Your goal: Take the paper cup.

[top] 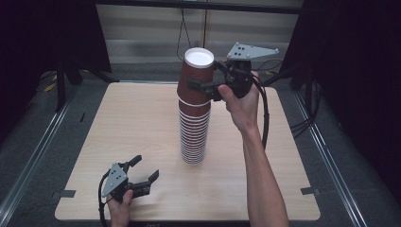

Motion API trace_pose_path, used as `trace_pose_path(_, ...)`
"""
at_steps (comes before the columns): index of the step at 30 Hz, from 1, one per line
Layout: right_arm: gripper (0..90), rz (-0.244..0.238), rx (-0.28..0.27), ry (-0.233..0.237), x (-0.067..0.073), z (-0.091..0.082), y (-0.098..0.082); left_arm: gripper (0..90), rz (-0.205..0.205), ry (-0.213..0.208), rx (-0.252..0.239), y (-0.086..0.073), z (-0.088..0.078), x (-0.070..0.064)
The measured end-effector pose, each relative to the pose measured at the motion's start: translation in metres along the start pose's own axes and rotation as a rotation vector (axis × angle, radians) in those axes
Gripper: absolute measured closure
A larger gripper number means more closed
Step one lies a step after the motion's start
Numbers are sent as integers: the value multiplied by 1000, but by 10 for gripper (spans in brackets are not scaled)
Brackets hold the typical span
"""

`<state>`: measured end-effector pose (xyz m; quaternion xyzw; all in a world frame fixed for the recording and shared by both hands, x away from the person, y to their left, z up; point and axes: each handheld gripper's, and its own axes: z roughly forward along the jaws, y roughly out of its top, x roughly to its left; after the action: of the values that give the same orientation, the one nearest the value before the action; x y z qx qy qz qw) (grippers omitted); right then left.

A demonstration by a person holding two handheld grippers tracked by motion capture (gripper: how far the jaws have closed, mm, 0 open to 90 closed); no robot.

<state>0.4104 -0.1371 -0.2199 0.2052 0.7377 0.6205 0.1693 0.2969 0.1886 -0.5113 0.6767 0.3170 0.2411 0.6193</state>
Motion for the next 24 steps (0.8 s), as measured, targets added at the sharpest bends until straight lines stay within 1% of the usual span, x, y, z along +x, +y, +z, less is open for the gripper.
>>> trace_pose_path(2, 182, 10, -30, 5, -1, -3, 1, 156, -4, 0, -1, 0, 0, 0)
trace_pose_path(4, 184, 16, -55, 0, -1, -6, 2, 156, 0, -1, 1, 0, 0, 0)
trace_pose_path(11, 185, 29, -87, 6, -2, -9, 3, 157, 1, -1, 2, 0, 0, 0)
trace_pose_path(13, 186, 35, -116, 13, -2, -10, 3, 156, 0, -1, 2, 0, 0, 0)
trace_pose_path(15, 186, 40, -124, 16, -2, -11, 3, 156, 0, -2, 2, 0, 0, 0)
trace_pose_path(16, 186, 40, -140, 15, -2, -13, 4, 156, 0, -2, 2, 0, 0, 0)
trace_pose_path(17, 186, 40, -140, 15, -2, -13, 4, 156, 1, -1, 2, 0, 0, 0)
trace_pose_path(18, 187, 45, -154, 20, -2, -15, 4, 156, 0, -2, 2, 0, 0, 0)
trace_pose_path(19, 187, 45, -154, 20, -2, -15, 4, 156, 0, -2, 2, 0, 0, 0)
trace_pose_path(21, 187, 49, -179, 24, -2, -16, 5, 157, 1, -1, 2, 0, 0, 0)
trace_pose_path(24, 188, 54, -202, 23, -2, -19, 6, 157, 1, -1, 2, 0, 0, 0)
